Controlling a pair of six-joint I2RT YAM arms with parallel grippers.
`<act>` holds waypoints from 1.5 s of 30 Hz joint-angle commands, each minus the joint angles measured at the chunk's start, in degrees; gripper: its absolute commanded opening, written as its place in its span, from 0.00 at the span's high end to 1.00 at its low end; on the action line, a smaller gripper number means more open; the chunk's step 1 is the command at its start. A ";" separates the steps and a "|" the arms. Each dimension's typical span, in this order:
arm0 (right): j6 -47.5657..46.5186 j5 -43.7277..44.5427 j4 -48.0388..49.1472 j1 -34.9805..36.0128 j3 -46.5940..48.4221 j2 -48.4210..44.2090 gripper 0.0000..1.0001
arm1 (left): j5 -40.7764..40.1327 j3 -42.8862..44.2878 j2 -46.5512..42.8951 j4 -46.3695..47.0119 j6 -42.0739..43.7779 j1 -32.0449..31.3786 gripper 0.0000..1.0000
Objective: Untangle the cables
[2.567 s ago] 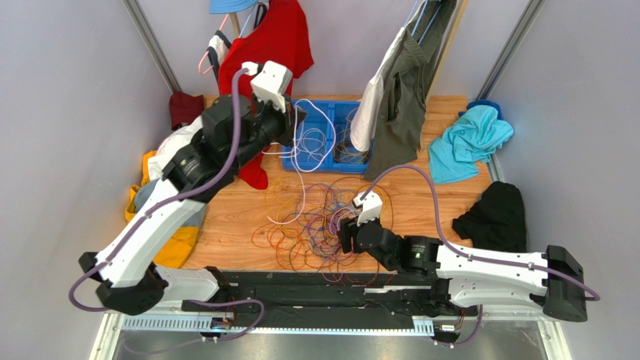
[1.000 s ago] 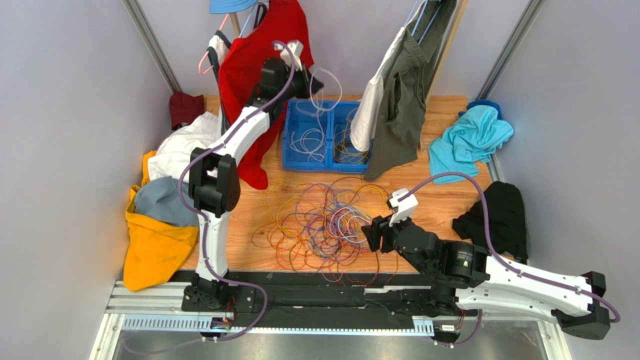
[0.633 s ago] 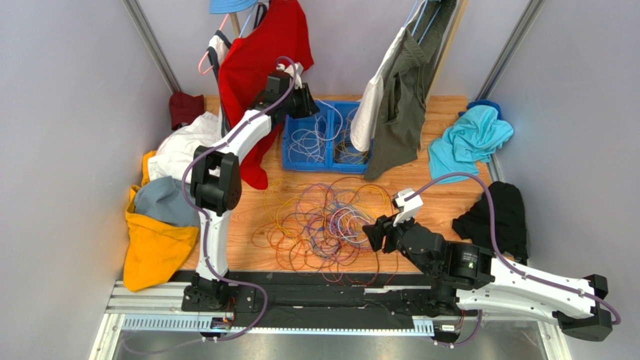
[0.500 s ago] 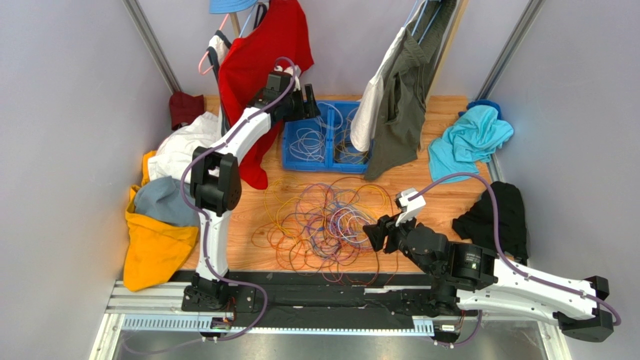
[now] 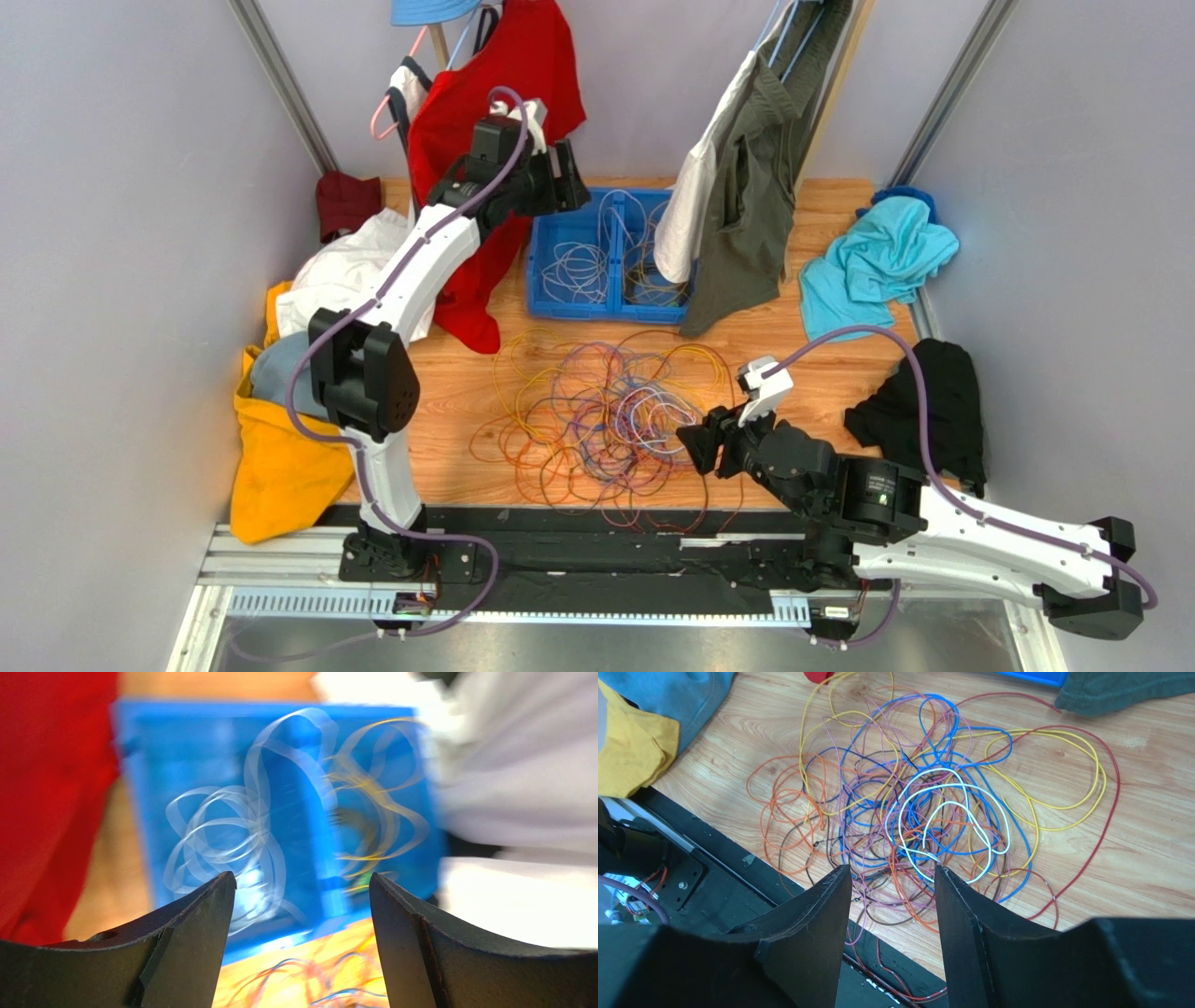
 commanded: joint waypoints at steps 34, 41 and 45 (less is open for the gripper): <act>-1.56 3.53 0.98 0.20 0.55 2.65 0.49 | 4.98 18.91 26.30 14.16 -13.78 -3.09 0.36; -1.74 3.44 1.86 0.20 -0.24 2.56 0.49 | 3.93 14.69 25.33 15.65 -13.51 -2.82 0.36; -1.56 3.44 1.60 0.11 -0.50 2.21 0.49 | 4.19 14.61 25.24 15.47 -13.86 -2.65 0.37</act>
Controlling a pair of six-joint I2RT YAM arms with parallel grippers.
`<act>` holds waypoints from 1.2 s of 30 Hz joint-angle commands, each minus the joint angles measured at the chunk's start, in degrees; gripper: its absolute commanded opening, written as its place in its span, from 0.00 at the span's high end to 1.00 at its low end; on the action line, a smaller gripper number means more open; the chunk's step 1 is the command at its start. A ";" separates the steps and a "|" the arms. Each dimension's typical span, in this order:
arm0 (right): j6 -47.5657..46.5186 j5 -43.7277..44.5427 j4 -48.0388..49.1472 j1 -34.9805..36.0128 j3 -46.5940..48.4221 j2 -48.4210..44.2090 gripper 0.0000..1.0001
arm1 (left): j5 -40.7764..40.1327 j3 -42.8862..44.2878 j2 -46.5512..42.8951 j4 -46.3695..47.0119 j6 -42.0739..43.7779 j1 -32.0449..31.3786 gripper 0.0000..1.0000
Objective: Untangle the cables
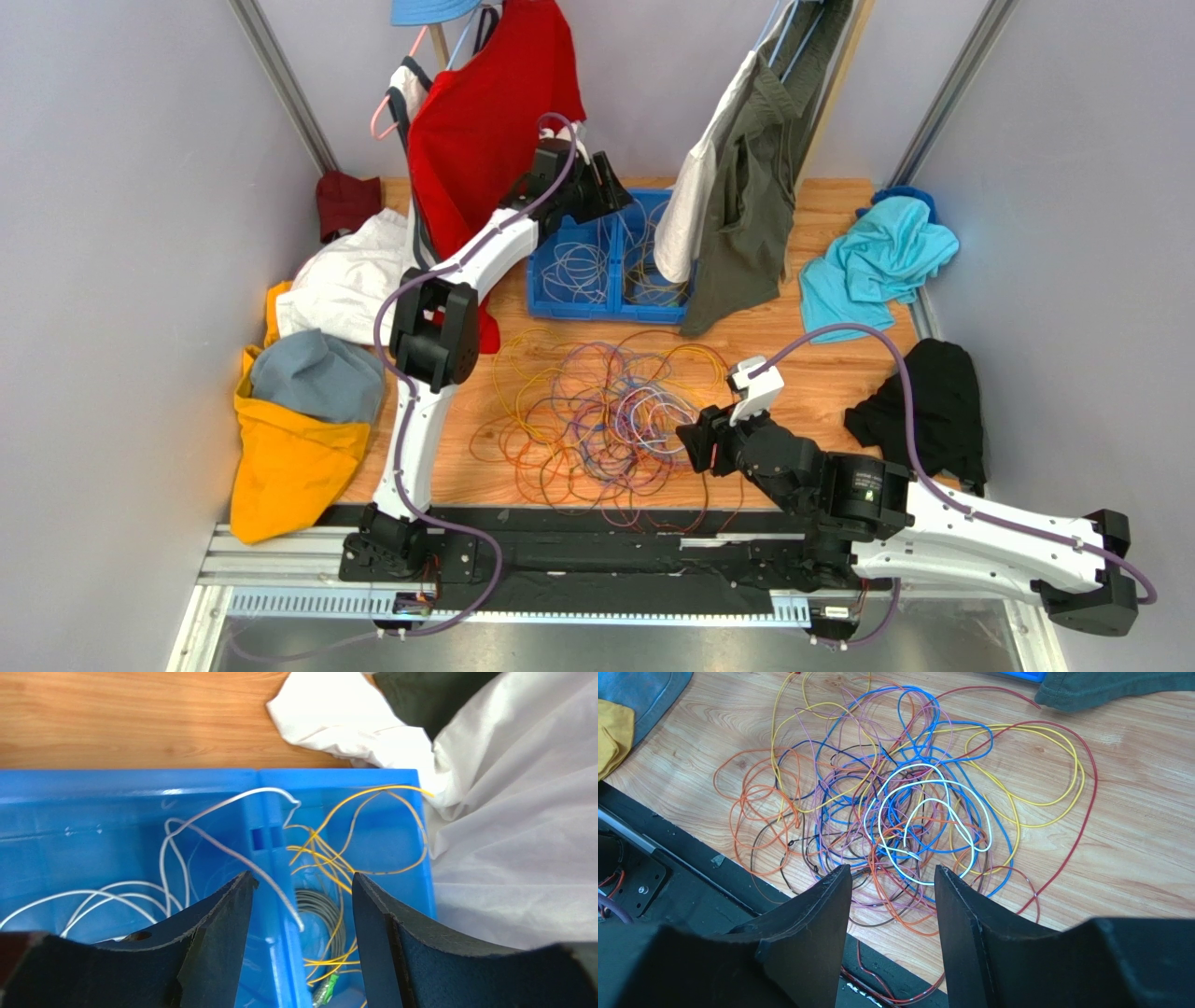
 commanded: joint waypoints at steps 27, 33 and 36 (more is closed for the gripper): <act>-0.53 1.67 2.21 0.20 -2.04 -1.75 0.49 | -1.30 -7.39 -4.85 2.00 0.39 2.00 0.74; -0.45 1.85 2.12 0.20 -2.13 -2.19 0.49 | -0.95 -7.57 -6.25 2.18 0.39 2.08 0.90; -0.44 1.85 2.12 0.20 -2.22 -2.19 0.49 | -0.34 -8.18 -7.05 3.23 -0.13 2.08 0.90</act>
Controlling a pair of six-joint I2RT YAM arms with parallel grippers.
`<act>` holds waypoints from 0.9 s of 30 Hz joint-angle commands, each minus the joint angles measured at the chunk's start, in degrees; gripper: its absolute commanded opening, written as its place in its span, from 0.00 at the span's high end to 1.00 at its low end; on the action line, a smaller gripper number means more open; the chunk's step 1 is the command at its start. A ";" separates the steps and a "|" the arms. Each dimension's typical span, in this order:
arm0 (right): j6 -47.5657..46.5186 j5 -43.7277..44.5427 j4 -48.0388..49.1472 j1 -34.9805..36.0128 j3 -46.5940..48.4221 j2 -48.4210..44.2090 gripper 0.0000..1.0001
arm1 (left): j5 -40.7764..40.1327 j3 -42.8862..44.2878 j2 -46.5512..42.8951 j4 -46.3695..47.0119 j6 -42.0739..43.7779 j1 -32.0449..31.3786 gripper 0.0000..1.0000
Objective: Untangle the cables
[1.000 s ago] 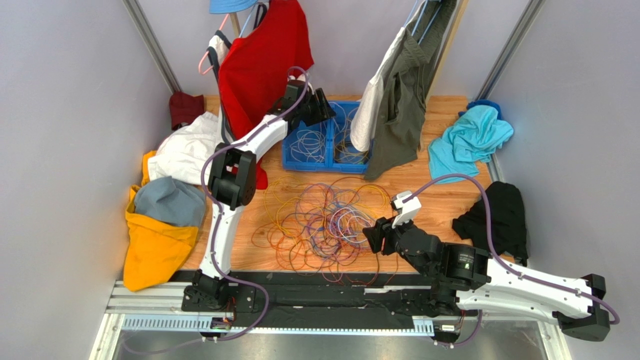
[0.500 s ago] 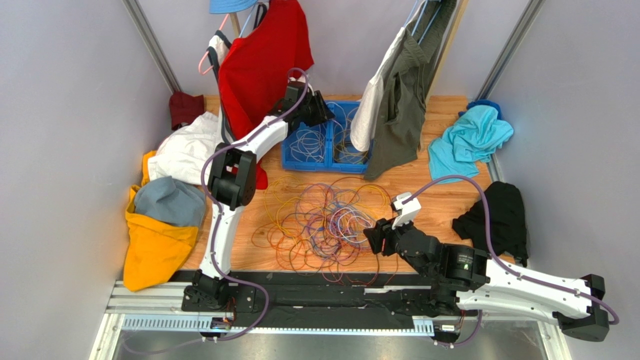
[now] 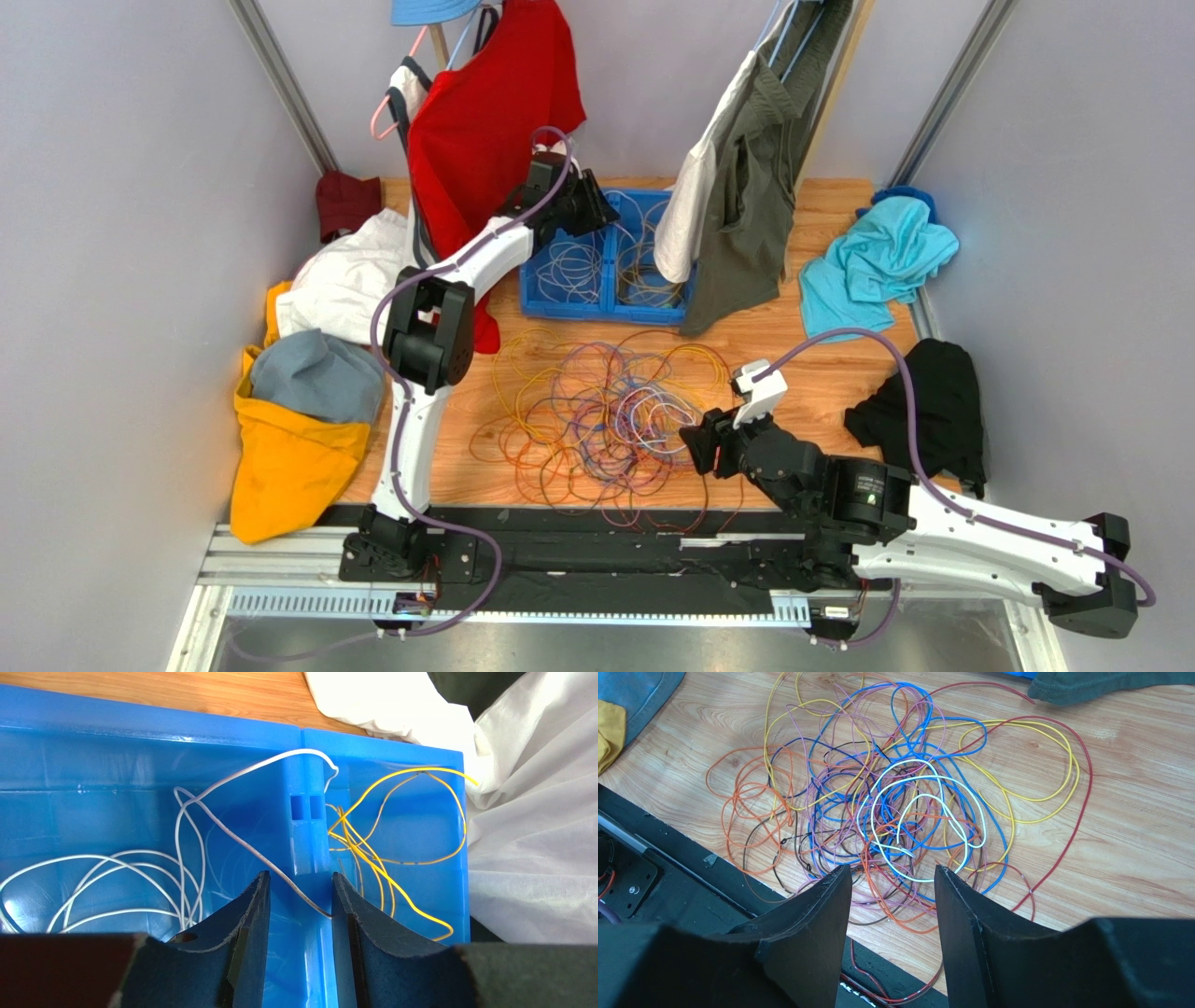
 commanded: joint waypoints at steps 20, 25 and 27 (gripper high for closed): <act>-0.36 1.43 2.15 0.20 -0.91 -1.01 0.49 | 2.30 -2.18 -7.30 3.46 -0.80 0.99 0.46; -0.36 1.34 2.14 0.20 -0.91 -1.01 0.49 | 2.04 -2.36 -7.83 3.72 -0.97 0.99 0.50; -0.44 1.34 2.23 0.11 -0.99 -1.01 0.49 | 1.95 -2.27 -8.00 3.55 -0.71 0.99 0.54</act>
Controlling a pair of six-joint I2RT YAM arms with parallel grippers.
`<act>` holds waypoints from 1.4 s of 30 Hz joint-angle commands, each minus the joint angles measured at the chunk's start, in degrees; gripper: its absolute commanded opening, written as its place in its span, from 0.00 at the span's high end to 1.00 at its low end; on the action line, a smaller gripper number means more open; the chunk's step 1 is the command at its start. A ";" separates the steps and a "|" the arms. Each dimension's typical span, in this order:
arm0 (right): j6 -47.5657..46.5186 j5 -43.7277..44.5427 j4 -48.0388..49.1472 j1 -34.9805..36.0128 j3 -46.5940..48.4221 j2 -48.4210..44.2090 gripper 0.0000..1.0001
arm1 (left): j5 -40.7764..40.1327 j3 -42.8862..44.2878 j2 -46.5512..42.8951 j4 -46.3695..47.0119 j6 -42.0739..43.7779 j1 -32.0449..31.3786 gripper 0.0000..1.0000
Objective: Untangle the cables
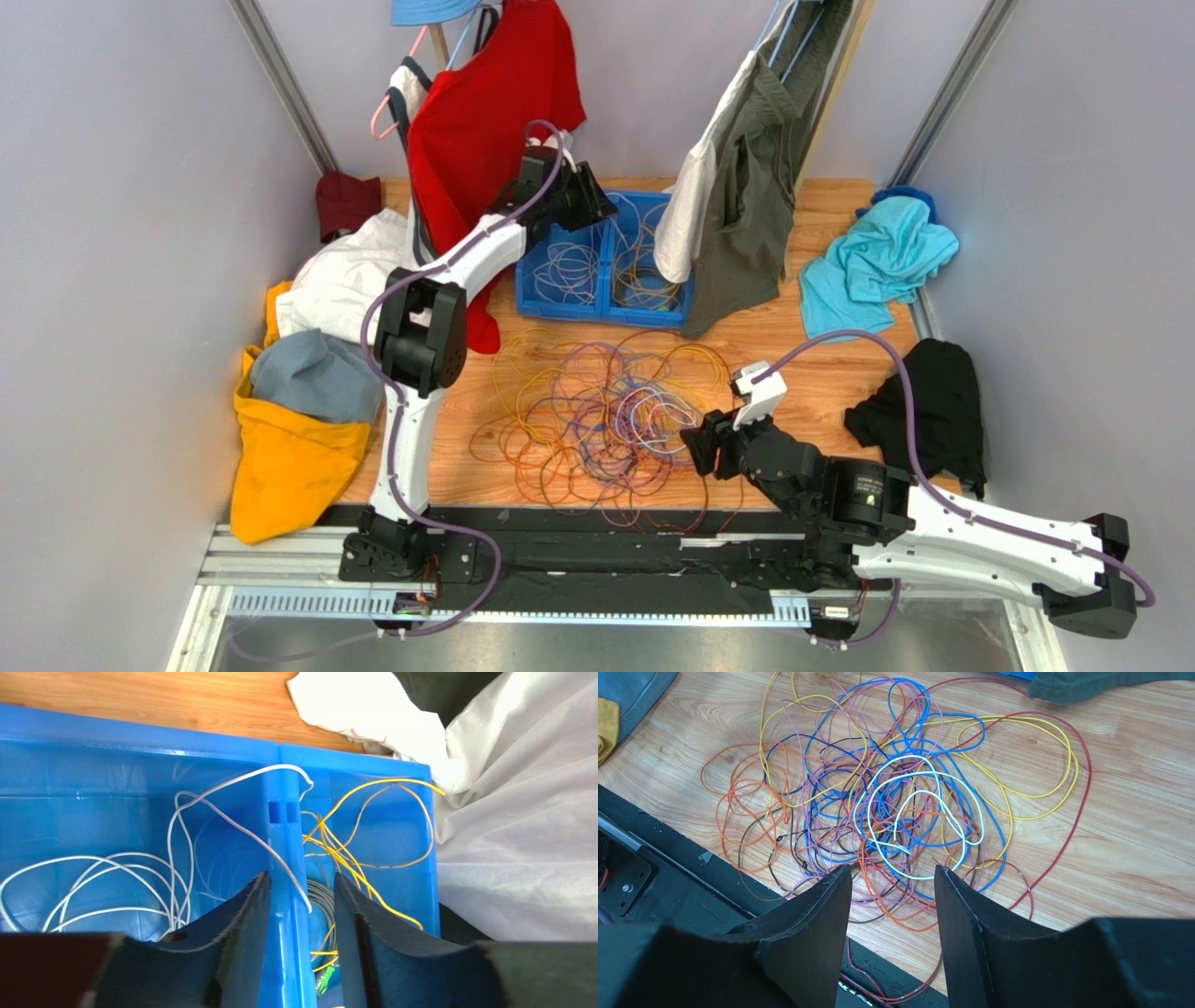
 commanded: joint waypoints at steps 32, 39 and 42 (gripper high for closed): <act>-0.80 1.17 3.92 0.20 -1.37 -0.62 0.49 | -1.41 -5.75 -9.14 3.34 4.64 -3.55 0.35; 0.70 0.90 3.13 0.20 -1.81 -1.58 0.49 | -9.85 -12.05 -12.99 6.39 9.13 -8.03 0.21; 0.96 0.82 2.96 0.20 -1.99 -2.02 0.49 | -15.83 -18.22 -17.29 11.40 11.32 -10.13 0.01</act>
